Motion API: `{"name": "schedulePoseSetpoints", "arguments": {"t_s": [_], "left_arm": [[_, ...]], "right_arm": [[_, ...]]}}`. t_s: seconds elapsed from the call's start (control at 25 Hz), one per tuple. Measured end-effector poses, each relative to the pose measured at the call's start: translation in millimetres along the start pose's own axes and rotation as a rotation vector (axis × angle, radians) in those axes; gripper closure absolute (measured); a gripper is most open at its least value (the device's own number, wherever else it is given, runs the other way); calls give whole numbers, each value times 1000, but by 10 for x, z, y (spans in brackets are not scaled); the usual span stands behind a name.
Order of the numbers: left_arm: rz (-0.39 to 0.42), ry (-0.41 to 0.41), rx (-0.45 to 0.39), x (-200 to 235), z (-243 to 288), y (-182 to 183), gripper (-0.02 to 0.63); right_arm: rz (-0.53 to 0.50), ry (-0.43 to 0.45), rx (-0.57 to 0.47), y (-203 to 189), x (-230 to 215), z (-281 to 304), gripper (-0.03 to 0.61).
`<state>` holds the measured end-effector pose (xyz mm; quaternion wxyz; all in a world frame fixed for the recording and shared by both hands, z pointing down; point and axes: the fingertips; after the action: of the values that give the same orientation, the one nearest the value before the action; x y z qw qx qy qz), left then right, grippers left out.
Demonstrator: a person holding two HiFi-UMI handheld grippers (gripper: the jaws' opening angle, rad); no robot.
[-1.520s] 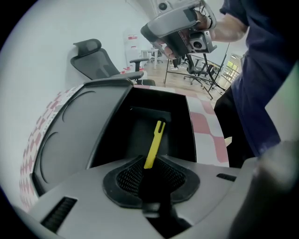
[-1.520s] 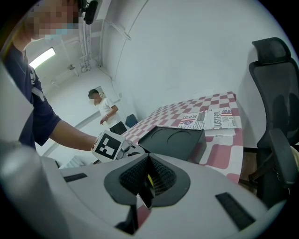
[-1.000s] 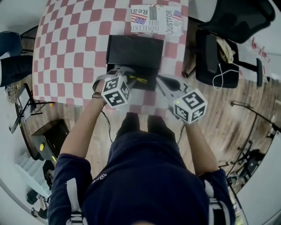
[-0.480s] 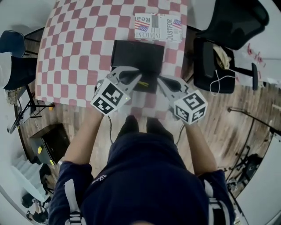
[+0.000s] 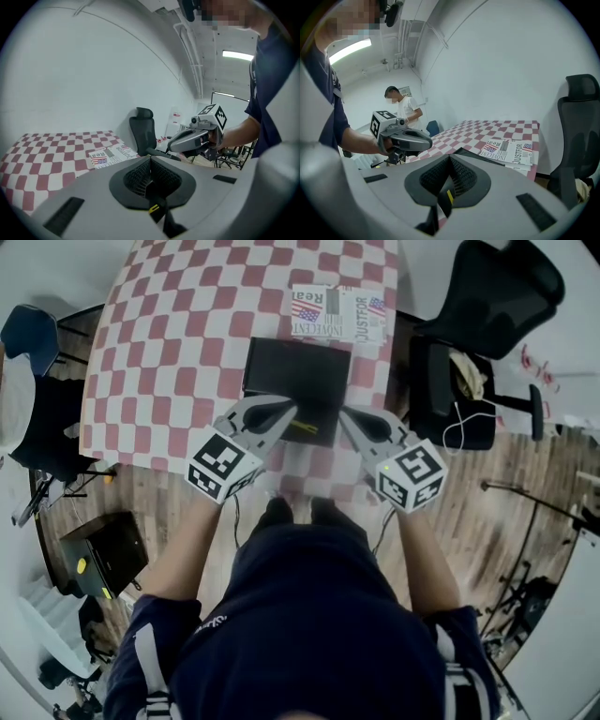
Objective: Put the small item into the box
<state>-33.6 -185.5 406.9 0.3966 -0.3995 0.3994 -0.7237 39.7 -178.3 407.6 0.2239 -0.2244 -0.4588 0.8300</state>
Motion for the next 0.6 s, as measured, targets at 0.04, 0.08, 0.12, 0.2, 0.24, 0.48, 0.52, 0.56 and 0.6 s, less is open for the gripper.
{"name": "schedulePoseSetpoints", "arguments": {"t_s": [0.04, 0.08, 0.12, 0.2, 0.24, 0.48, 0.52, 0.56, 0.6], "left_arm": [[-11, -2, -12, -3, -15, 7, 581], [-17, -3, -22, -4, -26, 14, 583], [-21, -5, -30, -5, -35, 22, 583], [-22, -7, -44, -7, -52, 50, 583], [-20, -6, -49, -6, -62, 66, 583], [-10, 2, -67, 31, -93, 147, 583], [-9, 3, -68, 32, -91, 151, 583], [-8, 3, -68, 30, -89, 152, 583], [-7, 3, -67, 27, -87, 151, 583]], "right_arm": [[-2, -2, -3, 28, -1, -12, 563], [-4, -3, -6, 53, -3, -24, 563], [-6, -3, -9, 77, -6, -34, 563], [-11, -4, -17, 122, -7, -48, 563], [-13, -5, -21, 140, -8, -53, 563], [-21, -13, -26, 188, -19, -42, 563], [-21, -14, -26, 184, -21, -39, 563], [-21, -14, -26, 178, -24, -38, 563], [-20, -15, -26, 172, -27, -39, 563]]}}
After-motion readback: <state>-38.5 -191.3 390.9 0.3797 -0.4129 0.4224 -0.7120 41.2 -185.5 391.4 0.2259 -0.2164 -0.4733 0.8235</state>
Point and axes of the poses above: the fingertips, and each gripper's own axes: z forward along the fingers, x to its left, y out of its top, and after that the axes turned 14 degrees about -y, right-handed
